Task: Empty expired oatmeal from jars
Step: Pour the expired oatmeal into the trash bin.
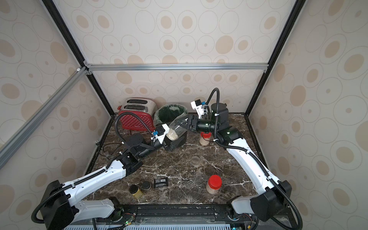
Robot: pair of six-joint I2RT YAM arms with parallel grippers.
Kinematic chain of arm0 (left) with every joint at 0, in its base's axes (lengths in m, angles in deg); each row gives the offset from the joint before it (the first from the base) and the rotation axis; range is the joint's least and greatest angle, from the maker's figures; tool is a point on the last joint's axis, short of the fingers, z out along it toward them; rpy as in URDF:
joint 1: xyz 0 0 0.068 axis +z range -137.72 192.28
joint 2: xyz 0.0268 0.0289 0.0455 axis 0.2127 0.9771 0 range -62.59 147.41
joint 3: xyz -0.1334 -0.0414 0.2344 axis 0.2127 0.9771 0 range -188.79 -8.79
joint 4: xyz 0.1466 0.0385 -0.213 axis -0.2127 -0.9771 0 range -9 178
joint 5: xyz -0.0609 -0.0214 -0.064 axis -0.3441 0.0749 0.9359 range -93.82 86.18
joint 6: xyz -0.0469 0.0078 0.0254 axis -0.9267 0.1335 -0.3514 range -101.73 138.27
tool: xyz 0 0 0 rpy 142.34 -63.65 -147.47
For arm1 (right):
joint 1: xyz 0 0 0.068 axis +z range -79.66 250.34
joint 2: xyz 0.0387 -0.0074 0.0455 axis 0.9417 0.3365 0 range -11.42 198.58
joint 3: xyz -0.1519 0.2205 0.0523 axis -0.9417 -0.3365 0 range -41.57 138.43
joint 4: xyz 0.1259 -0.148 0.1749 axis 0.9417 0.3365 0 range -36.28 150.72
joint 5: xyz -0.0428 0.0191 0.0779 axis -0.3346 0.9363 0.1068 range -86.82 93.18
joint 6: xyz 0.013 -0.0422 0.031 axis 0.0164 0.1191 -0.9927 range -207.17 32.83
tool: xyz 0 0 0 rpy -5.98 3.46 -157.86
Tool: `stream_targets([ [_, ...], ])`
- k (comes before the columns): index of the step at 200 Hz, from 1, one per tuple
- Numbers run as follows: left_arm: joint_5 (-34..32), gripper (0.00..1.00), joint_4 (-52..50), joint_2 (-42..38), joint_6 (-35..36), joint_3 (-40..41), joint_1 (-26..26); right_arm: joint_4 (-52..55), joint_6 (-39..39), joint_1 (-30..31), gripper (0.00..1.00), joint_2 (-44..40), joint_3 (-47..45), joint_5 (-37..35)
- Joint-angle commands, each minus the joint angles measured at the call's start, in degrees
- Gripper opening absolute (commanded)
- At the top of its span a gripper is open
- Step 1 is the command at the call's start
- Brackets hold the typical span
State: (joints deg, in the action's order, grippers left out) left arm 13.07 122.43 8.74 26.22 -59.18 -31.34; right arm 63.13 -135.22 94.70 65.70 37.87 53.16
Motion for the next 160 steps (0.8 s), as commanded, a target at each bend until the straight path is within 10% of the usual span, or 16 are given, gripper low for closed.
stream_targets([
  [1, 1.2, 0.8, 2.6, 0.5, 1.4, -2.3, 0.1, -4.1, -2.6, -0.2, 0.37, -0.8, 0.6, 1.4],
  [102, 0.8, 0.42, -4.2, -3.0, 0.0, -3.3, 0.1, -6.3, -1.9, -0.2, 0.47, 0.1, -1.4, 1.8],
  [160, -3.3, 0.0, -13.3, -5.4, -3.6, -4.7, 0.1, -3.7, 2.7, -0.1, 0.92, -2.4, -5.0, 1.0],
])
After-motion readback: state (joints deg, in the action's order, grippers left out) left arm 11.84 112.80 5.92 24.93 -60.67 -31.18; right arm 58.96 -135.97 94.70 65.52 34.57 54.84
